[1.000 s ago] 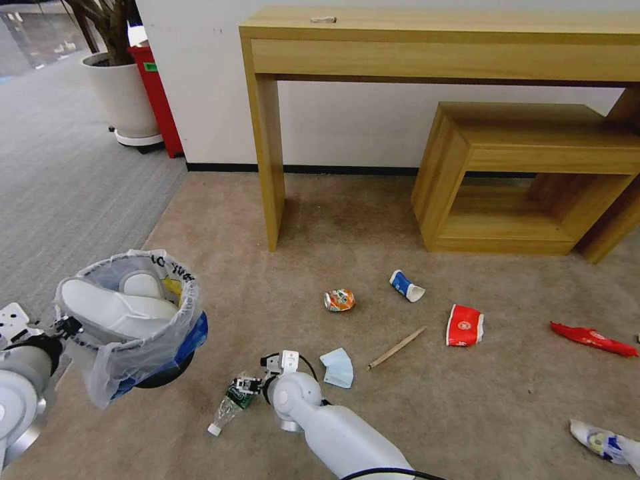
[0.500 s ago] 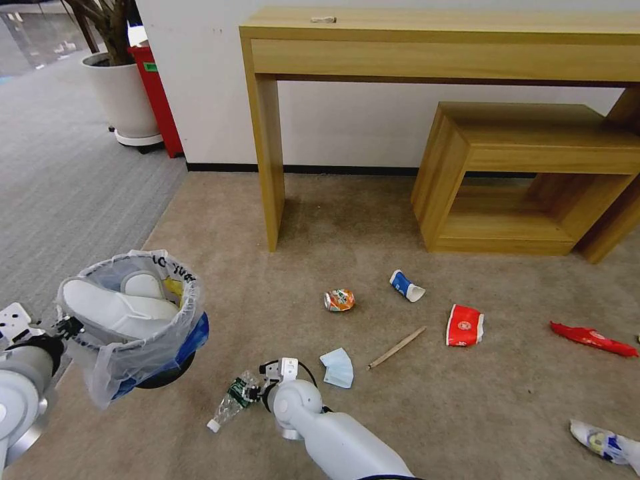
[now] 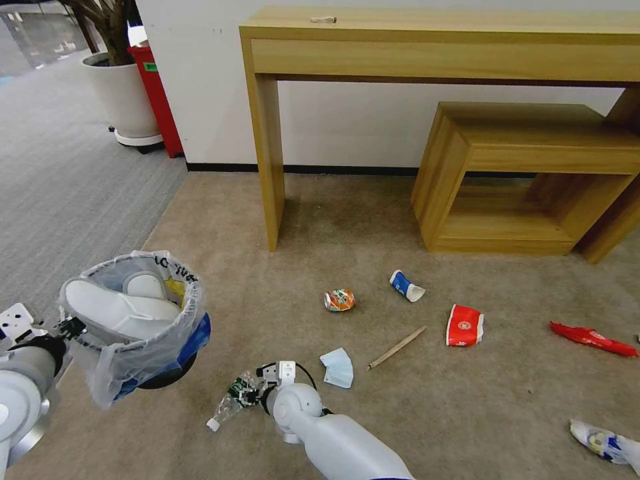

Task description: Pick up the trash bin and place the garbage on the floor into it.

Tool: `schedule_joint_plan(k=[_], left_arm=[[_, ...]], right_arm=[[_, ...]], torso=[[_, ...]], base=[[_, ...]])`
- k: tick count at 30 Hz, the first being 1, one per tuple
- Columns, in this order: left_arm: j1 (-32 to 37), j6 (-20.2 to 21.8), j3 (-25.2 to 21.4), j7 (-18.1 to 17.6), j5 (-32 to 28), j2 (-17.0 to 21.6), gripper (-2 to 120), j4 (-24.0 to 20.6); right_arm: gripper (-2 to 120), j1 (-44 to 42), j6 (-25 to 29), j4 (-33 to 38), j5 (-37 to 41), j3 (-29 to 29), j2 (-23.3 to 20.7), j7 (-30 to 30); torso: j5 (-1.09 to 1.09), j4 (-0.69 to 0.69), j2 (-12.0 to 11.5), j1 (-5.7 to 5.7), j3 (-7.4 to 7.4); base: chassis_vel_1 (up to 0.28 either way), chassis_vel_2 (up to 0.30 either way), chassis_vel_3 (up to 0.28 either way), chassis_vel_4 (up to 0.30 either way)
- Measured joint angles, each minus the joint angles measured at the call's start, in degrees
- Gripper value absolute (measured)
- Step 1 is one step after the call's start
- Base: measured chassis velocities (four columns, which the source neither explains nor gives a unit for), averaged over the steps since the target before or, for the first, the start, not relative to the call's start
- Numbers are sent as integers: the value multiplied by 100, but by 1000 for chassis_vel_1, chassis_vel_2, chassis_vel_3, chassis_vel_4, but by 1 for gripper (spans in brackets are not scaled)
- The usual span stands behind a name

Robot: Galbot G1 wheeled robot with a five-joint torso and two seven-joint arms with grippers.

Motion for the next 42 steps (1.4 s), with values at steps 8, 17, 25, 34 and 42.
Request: schedule_joint_plan(k=[8, 17, 25, 34, 42], left_arm=[[3, 0, 63, 9, 63, -34, 2, -42], [-5, 0, 109, 16, 116, -67, 2, -50], [-7, 0, 127, 43, 142, -80, 2, -26], [-17, 0, 144, 50, 153, -79, 2, -8], [-45, 0, 189, 64, 176, -75, 2, 30]], right_arm=[[100, 68, 91, -167, -172, 36, -1, -444], [89, 130, 197, -438, -339, 95, -1, -748], [59, 122, 256, -560, -480, 106, -1, -941], [30, 77, 363, -520, -596, 101, -1, -1203], [26, 70, 605, -458, -723, 116, -1, -1436]], torso=[[0, 0, 0, 0, 0], [0, 0, 0, 0, 0], [0, 0, 0, 0, 0], [0, 0, 0, 0, 0], [-1, 0, 0, 0, 0]], base=[[0, 0, 0, 0], [0, 0, 0, 0], [0, 0, 0, 0], [0, 0, 0, 0], [0, 0, 0, 0]])
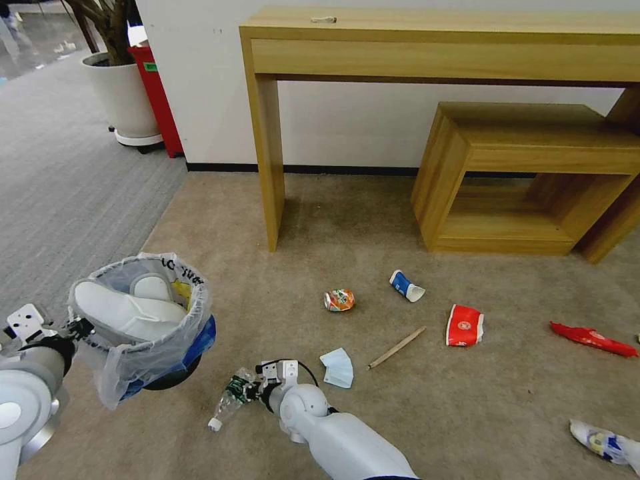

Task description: Pick up the trash bin and place the garbage on the floor into it.

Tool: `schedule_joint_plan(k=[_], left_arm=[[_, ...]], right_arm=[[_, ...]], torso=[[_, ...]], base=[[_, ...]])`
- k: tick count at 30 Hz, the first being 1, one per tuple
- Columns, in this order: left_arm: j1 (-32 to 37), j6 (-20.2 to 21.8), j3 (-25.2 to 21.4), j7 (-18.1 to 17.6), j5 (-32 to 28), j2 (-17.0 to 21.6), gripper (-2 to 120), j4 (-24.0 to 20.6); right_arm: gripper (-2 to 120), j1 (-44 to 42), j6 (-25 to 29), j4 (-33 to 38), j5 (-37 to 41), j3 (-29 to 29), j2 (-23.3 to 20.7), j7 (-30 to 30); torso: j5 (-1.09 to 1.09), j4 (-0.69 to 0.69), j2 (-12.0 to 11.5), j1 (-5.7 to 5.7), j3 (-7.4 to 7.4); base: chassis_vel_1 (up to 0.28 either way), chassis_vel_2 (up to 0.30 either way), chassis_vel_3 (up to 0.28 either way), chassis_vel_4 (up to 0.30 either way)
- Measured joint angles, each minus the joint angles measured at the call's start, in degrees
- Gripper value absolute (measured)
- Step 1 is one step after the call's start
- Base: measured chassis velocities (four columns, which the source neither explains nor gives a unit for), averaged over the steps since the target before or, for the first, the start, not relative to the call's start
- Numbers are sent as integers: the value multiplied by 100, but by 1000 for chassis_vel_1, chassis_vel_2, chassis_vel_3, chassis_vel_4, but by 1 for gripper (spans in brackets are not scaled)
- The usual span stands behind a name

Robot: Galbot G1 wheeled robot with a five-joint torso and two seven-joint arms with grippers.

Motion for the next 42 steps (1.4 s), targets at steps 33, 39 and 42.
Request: schedule_joint_plan(k=[33, 39, 42], left_arm=[[52, 0, 587, -107, -486, 328, 2, -208], [136, 0, 849, -179, -776, 483, 2, -370], [162, 0, 923, -175, -866, 536, 2, -411]], right_arm=[[0, 58, 1119, 2487, -537, 316, -1349, -377], [0, -14, 1580, 3407, -777, 926, -1994, -790], [0, -30, 1766, 3693, -921, 1164, -2217, -933]], torso=[[2, -1, 0, 0, 0], [4, 0, 0, 0, 0], [3, 0, 0, 0, 0]], base=[[0, 0, 0, 0], [0, 0, 0, 0], [0, 0, 0, 0]])
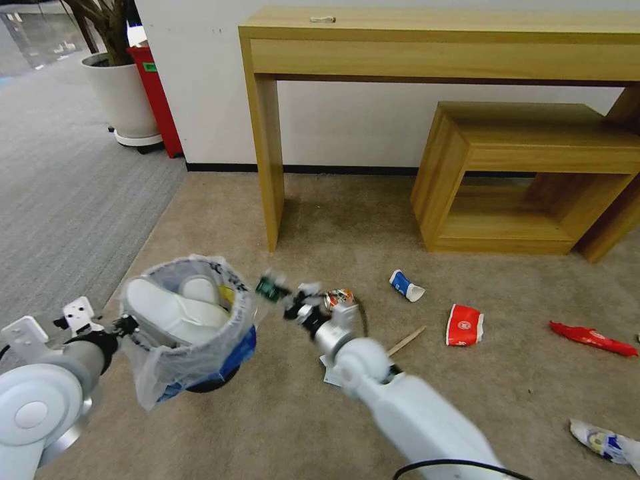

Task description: Pick up the trash bin and place the garbage on the floor into it.

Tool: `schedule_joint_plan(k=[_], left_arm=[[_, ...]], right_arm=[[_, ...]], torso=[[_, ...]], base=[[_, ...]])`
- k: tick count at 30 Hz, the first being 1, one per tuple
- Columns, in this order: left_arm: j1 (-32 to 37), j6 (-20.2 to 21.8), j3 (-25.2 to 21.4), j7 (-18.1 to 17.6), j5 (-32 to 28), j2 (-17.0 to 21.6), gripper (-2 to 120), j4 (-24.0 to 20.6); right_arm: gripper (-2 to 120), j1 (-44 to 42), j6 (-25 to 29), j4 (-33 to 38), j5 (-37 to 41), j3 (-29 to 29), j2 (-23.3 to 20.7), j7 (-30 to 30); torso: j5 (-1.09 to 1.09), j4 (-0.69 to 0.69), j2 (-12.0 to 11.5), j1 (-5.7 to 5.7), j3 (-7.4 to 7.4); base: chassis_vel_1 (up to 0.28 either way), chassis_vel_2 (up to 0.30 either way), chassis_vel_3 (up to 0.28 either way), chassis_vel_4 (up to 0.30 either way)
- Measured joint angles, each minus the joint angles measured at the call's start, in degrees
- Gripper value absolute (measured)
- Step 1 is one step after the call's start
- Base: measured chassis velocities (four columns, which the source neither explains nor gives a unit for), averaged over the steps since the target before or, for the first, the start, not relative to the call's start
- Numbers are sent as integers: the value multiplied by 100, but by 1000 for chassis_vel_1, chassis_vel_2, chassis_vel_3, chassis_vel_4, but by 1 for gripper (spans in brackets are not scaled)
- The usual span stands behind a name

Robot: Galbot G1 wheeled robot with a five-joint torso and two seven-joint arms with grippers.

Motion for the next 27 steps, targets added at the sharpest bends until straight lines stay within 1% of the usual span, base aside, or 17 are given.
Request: schedule_joint_plan(k=[3, 4, 7, 8, 11, 12, 13, 15, 16, 18, 19, 20, 23, 24, 27], left_arm=[[6, 0, 73, 23, -61, 62, 2, -77], [6, 0, 73, 23, -61, 62, 2, -77], [17, 0, 78, 26, -167, 102, 2, -169], [17, 0, 78, 26, -167, 102, 2, -169], [75, 0, 86, 91, -299, 183, 2, -211], [75, 0, 86, 91, -299, 183, 2, -211], [104, 1, 135, 133, -326, 233, 2, -212], [143, 1, 249, 157, -376, 307, 2, -215], [143, 1, 249, 157, -376, 307, 2, -215], [179, 1, 368, 165, -402, 363, 2, -237], [198, 1, 488, 168, -400, 404, 2, -247], [198, 1, 488, 168, -400, 404, 2, -247], [203, 1, 634, 173, -397, 447, 2, -248], [203, 1, 634, 173, -397, 447, 2, -248], [187, 1, 780, 210, -402, 437, 2, -234]], right_arm=[[0, -24, 229, 304, -378, 337, -347, -143], [0, -24, 229, 304, -378, 337, -347, -143], [0, -97, 272, 439, -701, 567, -615, -143], [0, -97, 272, 439, -701, 567, -615, -143], [0, -140, 463, 509, -1116, 779, -858, -148], [0, -140, 463, 509, -1116, 779, -858, -148], [0, -134, 620, 552, -1228, 853, -918, -229], [0, -58, 891, 589, -1305, 924, -944, -389], [0, -58, 891, 589, -1305, 924, -944, -389], [0, 47, 1107, 594, -1325, 953, -927, -514], [0, 151, 1292, 590, -1307, 954, -887, -650], [0, 151, 1292, 590, -1307, 954, -887, -650], [0, 347, 1602, 579, -1116, 876, -794, -1034], [0, 347, 1602, 579, -1116, 876, -794, -1034], [0, 486, 1780, 632, -891, 695, -644, -1382]], torso=[[0, 0, 0, 0, 0], [0, 0, 0, 0, 0], [0, 0, 0, 0, 0], [0, 0, 0, 0, 0], [0, 0, 0, 0, 0], [0, 0, 0, 0, 0], [0, 0, 0, 0, 0], [0, 0, 0, 0, 0], [0, 0, 0, 0, 0], [-1, 0, 0, 0, 0], [-1, 0, 0, 0, 0], [-1, 0, 0, 0, 0], [-2, 1, 0, 0, 0], [-2, 1, 0, 0, 0], [-2, 1, 0, 0, 0]], base=[[0, 0, 0, 0], [0, 0, 0, 0], [0, 0, 0, 0], [0, 0, 0, 0], [0, 0, 0, 0], [0, 0, 0, 0], [0, 0, 0, 0], [0, 0, 0, 0], [0, 0, 0, 0], [0, 0, 0, 0], [0, 0, 0, 0], [0, 0, 0, 0], [0, 0, 0, 0], [0, 0, 0, 0], [0, 0, 0, 0]])
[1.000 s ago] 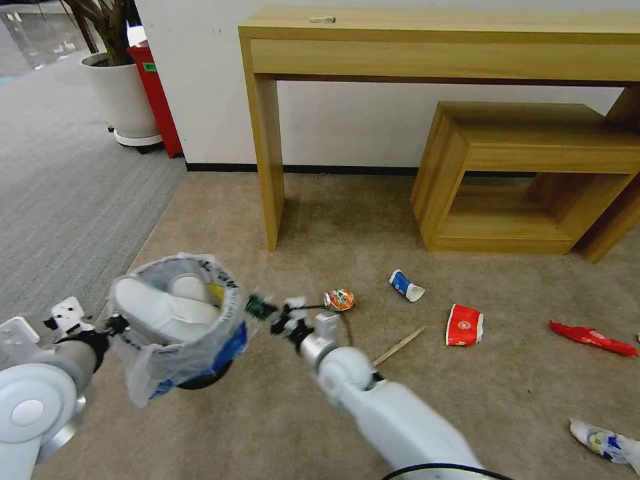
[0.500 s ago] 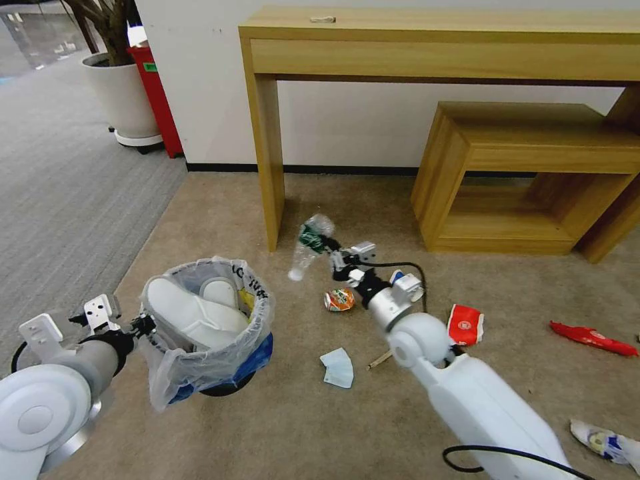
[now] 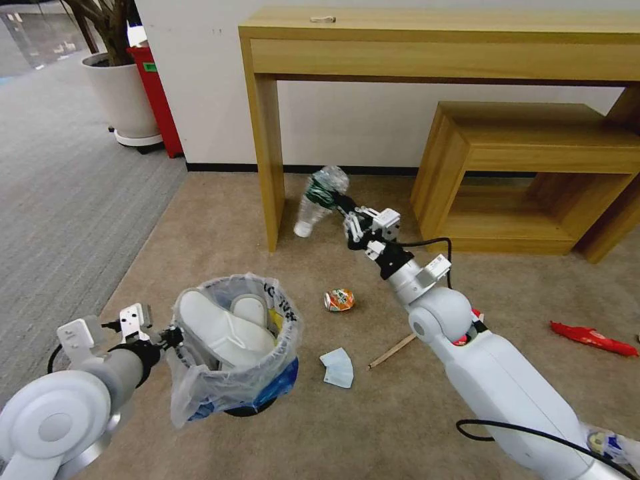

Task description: Pick up the trash bin and place the garbage on the floor into it.

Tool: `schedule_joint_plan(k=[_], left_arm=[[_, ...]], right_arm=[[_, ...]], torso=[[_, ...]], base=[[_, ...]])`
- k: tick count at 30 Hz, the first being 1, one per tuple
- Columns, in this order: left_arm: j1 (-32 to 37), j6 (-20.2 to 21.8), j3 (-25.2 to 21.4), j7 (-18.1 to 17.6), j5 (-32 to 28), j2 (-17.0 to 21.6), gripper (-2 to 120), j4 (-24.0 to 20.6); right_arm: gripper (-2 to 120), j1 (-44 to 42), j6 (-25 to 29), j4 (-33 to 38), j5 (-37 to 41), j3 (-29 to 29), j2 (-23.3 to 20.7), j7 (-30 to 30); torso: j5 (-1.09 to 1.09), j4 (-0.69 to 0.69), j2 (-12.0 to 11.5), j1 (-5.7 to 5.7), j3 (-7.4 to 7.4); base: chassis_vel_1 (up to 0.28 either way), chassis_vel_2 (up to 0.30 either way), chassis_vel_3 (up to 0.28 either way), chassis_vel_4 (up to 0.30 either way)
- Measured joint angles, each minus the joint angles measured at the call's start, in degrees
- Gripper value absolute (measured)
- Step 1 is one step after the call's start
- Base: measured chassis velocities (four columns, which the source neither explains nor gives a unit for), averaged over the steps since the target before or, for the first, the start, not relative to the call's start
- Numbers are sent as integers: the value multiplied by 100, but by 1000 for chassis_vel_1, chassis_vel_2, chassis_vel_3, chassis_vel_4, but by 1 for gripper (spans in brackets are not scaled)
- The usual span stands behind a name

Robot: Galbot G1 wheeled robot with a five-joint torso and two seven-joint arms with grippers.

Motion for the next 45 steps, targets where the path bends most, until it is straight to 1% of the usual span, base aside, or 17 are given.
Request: schedule_joint_plan(k=[1, 4, 9, 11, 12, 15, 16, 18, 23, 26, 33, 42, 45], left_arm=[[0, 0, 0, 0, 0, 0, 2, 0], [-51, 0, 201, 43, 17, -64, 2, 67], [-127, 0, 400, 77, 106, -106, 2, 159], [-193, 0, 452, 92, 133, -116, 2, 211], [-193, 0, 452, 92, 133, -116, 2, 211], [-266, 0, 456, 125, 125, -101, 2, 251], [-266, 0, 456, 125, 125, -101, 2, 251], [-294, 0, 445, 142, 120, -87, 2, 266], [-325, 0, 426, 158, 118, -67, 2, 290], [-353, 0, 375, 173, 118, -35, 2, 327], [-365, 0, 231, 182, 69, 51, 2, 340], [-356, 0, 152, 186, -20, 82, 2, 269], [-337, 0, 133, 192, -59, 82, 2, 206]], right_arm=[[0, 0, 0, 0, 0, 0, 0, 0], [0, 168, 77, 2, 76, -291, 235, -216], [0, 342, 91, -46, 98, -576, 382, -382], [0, 424, 83, -91, 88, -718, 396, -574], [0, 424, 83, -91, 88, -718, 396, -574], [0, 448, 78, -201, 12, -786, 287, -1047], [0, 448, 78, -201, 12, -786, 287, -1047], [0, 404, 95, -273, -70, -783, 210, -1336], [0, 343, 99, -301, -149, -738, 107, -1594], [0, 274, 99, -302, -227, -625, -60, -1812], [0, 160, 126, -281, -344, -492, -261, -2061], [0, 101, 204, -360, -436, -446, -295, -2189], [6, 92, 222, -411, -457, -449, -294, -2183]], torso=[[0, 0, 0, 0, 0], [0, 0, -1, 0, 0], [-1, 0, 0, 0, 0], [-1, 1, 0, 0, 0], [-1, 1, 0, 0, 0], [-1, 0, 0, 0, 0], [-1, 0, 0, 0, 0], [0, 0, 0, 0, 0], [0, 0, 0, 0, 0], [1, 0, 0, 0, 0], [1, 0, 0, 0, 0], [0, 0, 0, 0, 0], [0, 0, 0, 0, 0]], base=[[0, 0, 0, 0], [0, 0, 0, 0], [0, 0, 0, 0], [0, 0, 0, 0], [0, 0, 0, 0], [0, 0, 0, 0], [0, 0, 0, 0], [0, 0, 0, 0], [0, 0, 0, 0], [0, 0, 0, 0], [0, 0, 0, 0], [0, 0, 0, 0], [0, 0, 0, 0]])
